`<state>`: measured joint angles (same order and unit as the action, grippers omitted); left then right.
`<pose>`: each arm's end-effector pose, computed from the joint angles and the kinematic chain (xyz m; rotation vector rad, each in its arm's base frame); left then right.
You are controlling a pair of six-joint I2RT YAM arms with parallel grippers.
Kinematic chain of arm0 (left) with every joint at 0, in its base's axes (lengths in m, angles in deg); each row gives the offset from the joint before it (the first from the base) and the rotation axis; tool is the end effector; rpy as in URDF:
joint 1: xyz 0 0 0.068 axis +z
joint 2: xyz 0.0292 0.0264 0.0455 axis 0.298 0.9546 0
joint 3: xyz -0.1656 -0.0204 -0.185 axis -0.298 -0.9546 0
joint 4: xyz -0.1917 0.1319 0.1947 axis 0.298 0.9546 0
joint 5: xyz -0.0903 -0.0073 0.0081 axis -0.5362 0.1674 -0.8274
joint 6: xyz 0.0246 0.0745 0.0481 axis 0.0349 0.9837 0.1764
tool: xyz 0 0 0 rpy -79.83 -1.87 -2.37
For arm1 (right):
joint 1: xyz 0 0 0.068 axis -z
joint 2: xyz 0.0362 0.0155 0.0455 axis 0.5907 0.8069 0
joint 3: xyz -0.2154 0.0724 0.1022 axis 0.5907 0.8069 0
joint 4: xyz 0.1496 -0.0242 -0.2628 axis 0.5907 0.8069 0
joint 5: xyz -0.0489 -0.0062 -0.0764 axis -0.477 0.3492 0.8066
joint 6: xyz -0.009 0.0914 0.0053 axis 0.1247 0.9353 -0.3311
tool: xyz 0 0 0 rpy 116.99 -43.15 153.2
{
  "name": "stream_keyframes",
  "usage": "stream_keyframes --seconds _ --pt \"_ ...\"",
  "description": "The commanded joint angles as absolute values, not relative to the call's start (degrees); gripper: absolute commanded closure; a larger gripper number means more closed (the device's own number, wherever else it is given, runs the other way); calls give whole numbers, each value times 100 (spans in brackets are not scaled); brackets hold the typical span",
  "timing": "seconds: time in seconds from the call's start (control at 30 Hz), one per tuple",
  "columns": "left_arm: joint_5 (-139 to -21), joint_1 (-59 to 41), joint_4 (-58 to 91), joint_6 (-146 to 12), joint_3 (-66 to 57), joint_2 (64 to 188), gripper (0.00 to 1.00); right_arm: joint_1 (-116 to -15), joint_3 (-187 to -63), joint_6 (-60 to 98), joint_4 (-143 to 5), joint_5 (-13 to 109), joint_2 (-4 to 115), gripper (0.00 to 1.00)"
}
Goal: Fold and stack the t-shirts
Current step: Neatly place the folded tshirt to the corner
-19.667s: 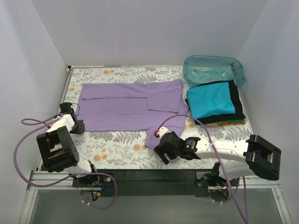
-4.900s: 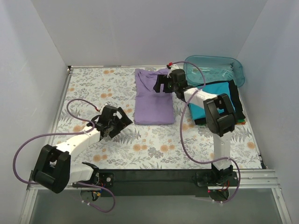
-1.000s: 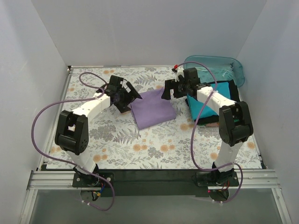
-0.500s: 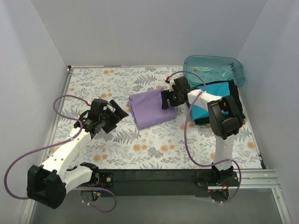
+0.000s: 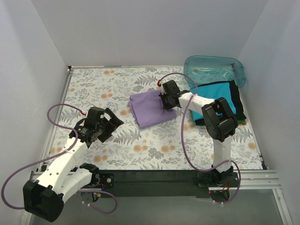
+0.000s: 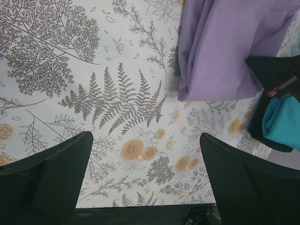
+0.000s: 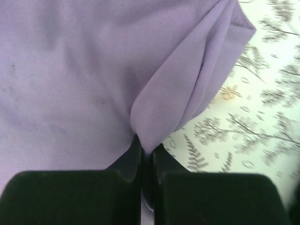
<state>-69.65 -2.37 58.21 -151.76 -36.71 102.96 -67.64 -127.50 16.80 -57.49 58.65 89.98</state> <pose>0.2510 -0.0868 0.1750 -1.6660 2.0773 -0.7521 0.4223 0.2535 0.0862 -0.5452 2.3715 0.2277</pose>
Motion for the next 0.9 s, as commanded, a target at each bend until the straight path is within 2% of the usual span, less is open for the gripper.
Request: stream_keyframes --seconds 0.0,0.1,0.43,0.7,0.87 --pt "-6862 -209 5997 -15162 -3765 9998 2 -6925 -12845 1406 -5413 7627 8655 99" --pt "-6809 -209 6067 -15188 -3809 9840 2 -6960 -12845 1247 -5299 8027 8189 99" --pt "-6809 -209 6138 -15118 -3783 9637 2 -7013 -12757 385 -4894 8230 6809 99" --pt "-6792 -217 6059 -15083 -3826 9532 2 -6987 -13539 332 -3648 8932 6676 99" --pt "-6827 -217 6067 -15039 -3774 9646 2 -6864 -13908 -9 -3365 8792 6518 99"
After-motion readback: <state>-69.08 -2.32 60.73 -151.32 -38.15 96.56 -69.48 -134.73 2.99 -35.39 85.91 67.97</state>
